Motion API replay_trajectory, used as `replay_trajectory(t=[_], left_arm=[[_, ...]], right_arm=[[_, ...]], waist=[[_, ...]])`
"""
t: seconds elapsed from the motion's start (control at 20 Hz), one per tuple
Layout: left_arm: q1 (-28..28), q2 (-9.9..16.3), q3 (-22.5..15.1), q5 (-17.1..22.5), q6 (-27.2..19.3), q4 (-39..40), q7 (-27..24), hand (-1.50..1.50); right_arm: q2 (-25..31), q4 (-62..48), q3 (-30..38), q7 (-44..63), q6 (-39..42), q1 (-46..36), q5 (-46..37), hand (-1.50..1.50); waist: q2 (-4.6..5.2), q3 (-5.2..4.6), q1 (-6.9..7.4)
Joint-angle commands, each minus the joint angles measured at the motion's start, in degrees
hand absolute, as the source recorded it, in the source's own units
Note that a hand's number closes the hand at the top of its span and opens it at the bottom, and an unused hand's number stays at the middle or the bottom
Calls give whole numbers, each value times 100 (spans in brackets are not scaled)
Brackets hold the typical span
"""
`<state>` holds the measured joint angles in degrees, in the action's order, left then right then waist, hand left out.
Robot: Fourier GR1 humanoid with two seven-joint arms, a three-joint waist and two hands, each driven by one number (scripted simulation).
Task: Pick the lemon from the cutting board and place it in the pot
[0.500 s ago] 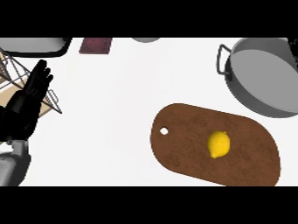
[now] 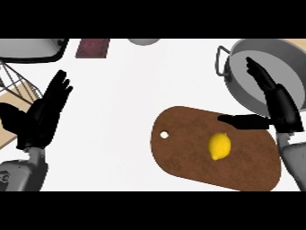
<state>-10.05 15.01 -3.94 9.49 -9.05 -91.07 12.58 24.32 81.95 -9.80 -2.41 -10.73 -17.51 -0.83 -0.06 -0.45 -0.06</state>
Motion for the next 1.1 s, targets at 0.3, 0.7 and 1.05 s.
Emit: replay_trajectory(t=[0.3, 0.7, 1.05], left_arm=[[250, -428, -293, -134, -369, -355, 418, 0], [398, -342, -262, -24, -209, -623, 482, 0], [80, -329, -278, -45, -171, -649, 810, 0]], right_arm=[[796, 2959, -669, 934, -859, 2048, -1839, -150], [2078, 4784, -674, 3818, 803, 2028, -2365, -150], [2165, 5219, -714, 6171, 2252, 1174, -1244, -150]], waist=[[-59, 30, -195], [-47, 11, -96], [2, 27, 56]])
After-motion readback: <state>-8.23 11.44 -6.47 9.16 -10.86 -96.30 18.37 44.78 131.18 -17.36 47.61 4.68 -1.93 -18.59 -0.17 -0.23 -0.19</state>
